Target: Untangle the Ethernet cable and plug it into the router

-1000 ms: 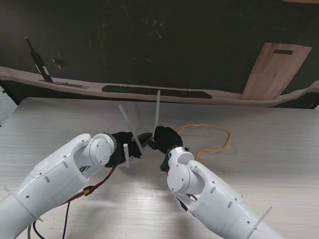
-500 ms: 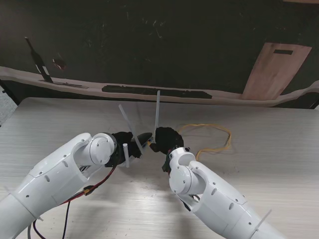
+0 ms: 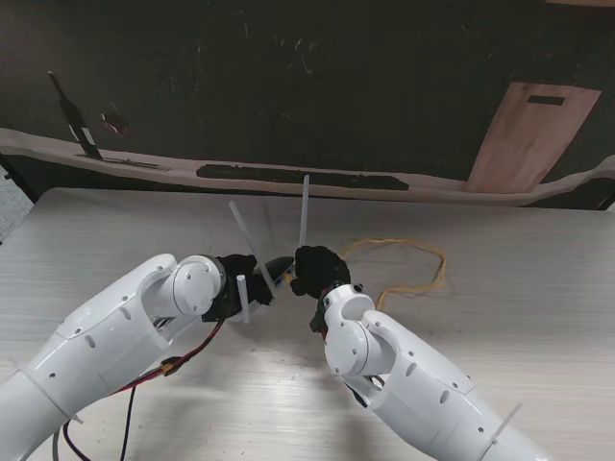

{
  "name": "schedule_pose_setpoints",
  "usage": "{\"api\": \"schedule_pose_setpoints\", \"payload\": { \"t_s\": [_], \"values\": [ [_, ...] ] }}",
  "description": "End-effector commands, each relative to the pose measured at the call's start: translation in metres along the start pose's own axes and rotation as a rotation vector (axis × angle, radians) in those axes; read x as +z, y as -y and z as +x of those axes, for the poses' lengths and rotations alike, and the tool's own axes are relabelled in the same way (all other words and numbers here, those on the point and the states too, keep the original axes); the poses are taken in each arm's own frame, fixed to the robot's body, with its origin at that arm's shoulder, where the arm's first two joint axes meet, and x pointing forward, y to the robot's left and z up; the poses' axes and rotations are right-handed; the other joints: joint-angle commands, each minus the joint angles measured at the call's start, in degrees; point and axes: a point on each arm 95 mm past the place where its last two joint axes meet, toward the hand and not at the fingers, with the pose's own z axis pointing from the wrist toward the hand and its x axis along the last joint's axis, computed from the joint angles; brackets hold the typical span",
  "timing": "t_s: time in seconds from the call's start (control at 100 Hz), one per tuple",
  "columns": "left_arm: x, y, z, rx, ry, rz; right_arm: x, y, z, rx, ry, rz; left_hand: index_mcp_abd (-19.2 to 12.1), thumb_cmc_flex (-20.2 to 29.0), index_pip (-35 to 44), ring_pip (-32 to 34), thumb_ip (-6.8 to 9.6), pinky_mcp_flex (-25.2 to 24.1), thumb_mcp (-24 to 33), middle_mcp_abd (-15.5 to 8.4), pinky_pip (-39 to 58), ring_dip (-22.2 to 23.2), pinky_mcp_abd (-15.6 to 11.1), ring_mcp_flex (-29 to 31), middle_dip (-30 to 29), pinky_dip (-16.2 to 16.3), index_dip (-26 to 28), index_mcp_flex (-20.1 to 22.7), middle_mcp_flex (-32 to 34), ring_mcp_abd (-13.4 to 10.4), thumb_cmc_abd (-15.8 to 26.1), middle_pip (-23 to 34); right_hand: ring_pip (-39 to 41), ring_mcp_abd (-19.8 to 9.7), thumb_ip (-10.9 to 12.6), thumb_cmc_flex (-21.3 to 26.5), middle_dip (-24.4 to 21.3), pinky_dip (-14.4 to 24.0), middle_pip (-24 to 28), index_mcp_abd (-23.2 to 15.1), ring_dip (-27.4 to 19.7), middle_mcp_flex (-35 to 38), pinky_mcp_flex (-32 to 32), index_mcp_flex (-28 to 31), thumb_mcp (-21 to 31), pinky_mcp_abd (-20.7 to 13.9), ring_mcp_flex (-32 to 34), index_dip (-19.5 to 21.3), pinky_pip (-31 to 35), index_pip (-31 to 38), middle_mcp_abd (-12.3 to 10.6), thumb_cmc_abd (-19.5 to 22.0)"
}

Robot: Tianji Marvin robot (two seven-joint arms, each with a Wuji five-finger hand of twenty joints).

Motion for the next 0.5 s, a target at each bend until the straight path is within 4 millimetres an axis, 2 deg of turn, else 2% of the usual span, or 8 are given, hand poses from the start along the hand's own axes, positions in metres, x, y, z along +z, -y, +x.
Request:
{"api": "schedule_pose_setpoints", "payload": {
  "t_s": [0.0, 0.31, 0.49],
  "values": [
    [0.0088, -0.0549, -0.0189, -0.028, 0.054, -0.160, -0.0004, 0.0036, 0.0038, 0.010, -0.009, 0.021, -25.2, 26.8, 14.4, 13.2, 2.10, -1.6, 18.3, -23.7, -0.8, 3.7, -13.7, 5.1, 5.1, 1.3, 3.4, 5.8, 6.1, -15.4, 12.2, 11.4, 1.6, -3.1, -1.6, 2.2, -1.0, -0.3, 0.1, 1.1, 1.3, 4.6, 1.3, 1.6, 3.1, 3.2, 0.0, -1.0, 3.7, 2.3, 2.4, -1.9],
    [0.0089, -0.0552, -0.0193, -0.030, 0.053, -0.164, 0.0007, 0.0060, 0.0051, 0.006, -0.010, 0.029, -25.1, 26.8, 14.3, 13.1, 2.40, -1.5, 18.2, -23.7, -0.8, 3.7, -13.7, 5.1, 5.0, 1.4, 3.3, 5.9, 6.1, -15.5, 12.3, 11.5, 3.1, -3.7, -1.1, 4.8, -1.3, 0.2, -0.2, 0.1, 2.5, 7.2, 1.9, 4.4, 4.0, 2.8, 0.1, -0.6, 5.2, 3.8, 2.2, 0.0],
    [0.0093, -0.0555, -0.0192, -0.032, 0.049, -0.173, 0.0019, 0.0074, 0.0059, 0.006, -0.012, 0.034, -25.3, 27.0, 14.3, 12.7, 2.60, -1.5, 18.1, -23.7, -1.1, 3.5, -14.0, 5.1, 4.8, 1.4, 3.3, 5.8, 5.7, -15.8, 12.5, 11.4, 4.8, -5.2, -0.6, 5.6, -0.6, 1.1, 0.7, 0.2, 3.7, 7.8, 2.4, 4.8, 4.4, 0.9, 0.2, 1.1, 7.1, 3.6, 2.6, 0.4]
  ]
}}
